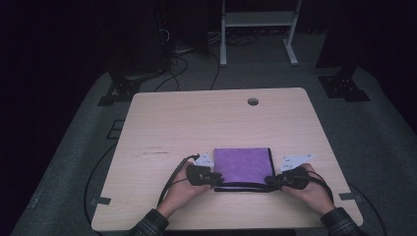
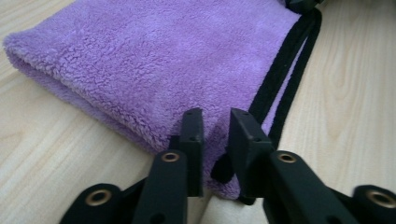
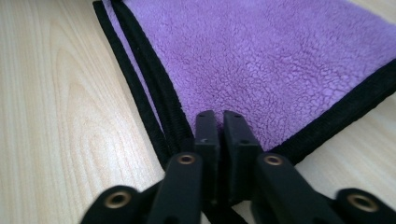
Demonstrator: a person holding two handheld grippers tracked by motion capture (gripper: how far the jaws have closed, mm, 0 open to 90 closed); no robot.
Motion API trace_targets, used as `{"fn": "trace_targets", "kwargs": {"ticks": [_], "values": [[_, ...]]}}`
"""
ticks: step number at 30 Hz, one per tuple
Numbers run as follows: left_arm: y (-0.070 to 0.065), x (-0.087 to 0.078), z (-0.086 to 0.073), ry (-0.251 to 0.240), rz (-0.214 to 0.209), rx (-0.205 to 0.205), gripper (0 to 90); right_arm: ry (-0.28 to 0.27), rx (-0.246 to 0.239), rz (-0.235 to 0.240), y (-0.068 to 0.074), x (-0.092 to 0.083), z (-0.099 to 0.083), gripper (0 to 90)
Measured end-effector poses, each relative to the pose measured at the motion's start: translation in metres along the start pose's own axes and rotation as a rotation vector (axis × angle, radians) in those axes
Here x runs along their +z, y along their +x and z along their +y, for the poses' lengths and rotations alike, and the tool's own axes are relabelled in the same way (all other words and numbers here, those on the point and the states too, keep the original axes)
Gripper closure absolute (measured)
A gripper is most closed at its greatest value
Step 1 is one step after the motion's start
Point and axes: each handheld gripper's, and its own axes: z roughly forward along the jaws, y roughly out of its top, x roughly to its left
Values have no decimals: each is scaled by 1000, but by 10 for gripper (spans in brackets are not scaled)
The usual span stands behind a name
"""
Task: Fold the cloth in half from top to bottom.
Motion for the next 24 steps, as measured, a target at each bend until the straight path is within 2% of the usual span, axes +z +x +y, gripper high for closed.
{"fn": "trace_targets", "kwargs": {"ticks": [2, 4, 7, 11, 15, 20, 24], "values": [[-2, -4, -1, -4, 11, 13, 637, -25, 11, -10, -1, -3, 1, 697], [-3, -8, -1, -13, 34, 9, 524, -62, 18, -29, -3, -6, 1, 572], [0, -15, -4, -29, 87, 0, 401, -108, 46, -72, -8, -11, 1, 465], [9, -27, -8, -66, 147, -16, 318, -139, 76, -127, -16, -17, -2, 386], [17, -39, -13, -84, 201, -32, 280, -157, 121, -182, -24, -22, -5, 336], [28, -58, -26, -95, 270, -61, 245, -174, 157, -248, -33, -28, -10, 291], [38, -73, -41, -85, 318, -90, 212, -174, 205, -279, -42, -33, -16, 267]]}}
